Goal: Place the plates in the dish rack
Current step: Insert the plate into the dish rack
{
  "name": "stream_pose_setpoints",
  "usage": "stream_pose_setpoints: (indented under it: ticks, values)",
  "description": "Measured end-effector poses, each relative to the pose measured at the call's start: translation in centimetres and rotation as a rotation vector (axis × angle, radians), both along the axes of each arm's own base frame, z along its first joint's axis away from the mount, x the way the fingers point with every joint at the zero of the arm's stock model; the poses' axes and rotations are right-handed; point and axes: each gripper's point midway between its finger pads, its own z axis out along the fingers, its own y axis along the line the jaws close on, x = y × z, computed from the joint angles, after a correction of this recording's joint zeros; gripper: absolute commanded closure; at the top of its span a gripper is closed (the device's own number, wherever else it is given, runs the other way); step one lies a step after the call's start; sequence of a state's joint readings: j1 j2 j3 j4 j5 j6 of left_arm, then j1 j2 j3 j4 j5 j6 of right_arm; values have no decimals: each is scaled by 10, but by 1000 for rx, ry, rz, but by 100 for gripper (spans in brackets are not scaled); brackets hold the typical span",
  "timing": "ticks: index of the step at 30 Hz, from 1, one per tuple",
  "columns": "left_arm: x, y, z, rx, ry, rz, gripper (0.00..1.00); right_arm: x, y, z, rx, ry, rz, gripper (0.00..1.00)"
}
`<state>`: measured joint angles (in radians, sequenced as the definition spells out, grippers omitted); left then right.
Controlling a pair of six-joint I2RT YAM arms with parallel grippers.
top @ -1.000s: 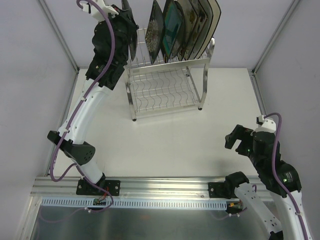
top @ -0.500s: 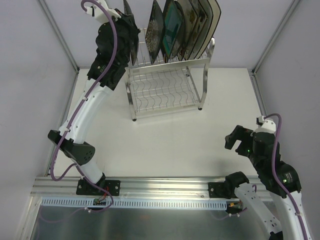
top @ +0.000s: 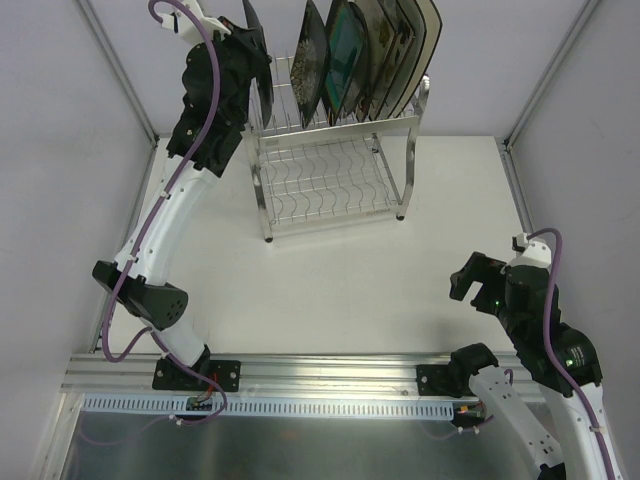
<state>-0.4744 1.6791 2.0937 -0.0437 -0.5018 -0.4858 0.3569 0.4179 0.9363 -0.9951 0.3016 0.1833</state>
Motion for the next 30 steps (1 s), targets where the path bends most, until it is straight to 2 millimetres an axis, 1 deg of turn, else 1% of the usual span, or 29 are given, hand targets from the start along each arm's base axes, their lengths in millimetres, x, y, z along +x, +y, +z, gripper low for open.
stream_pose_setpoints:
  ticks: [7, 17, 23, 30]
  values:
    - [12, 1, -19, 5, 34, -27, 100, -1, 0, -1, -2, 5, 0, 1]
    - [16, 5, -24, 6, 48, -53, 100, -1, 0, -2, -3, 7, 0, 0]
    - [19, 3, -27, 11, 55, -72, 100, -1, 0, -2, -3, 7, 0, 1]
    - [27, 4, -36, 21, 73, -72, 100, -1, 0, -2, -3, 7, 0, 0]
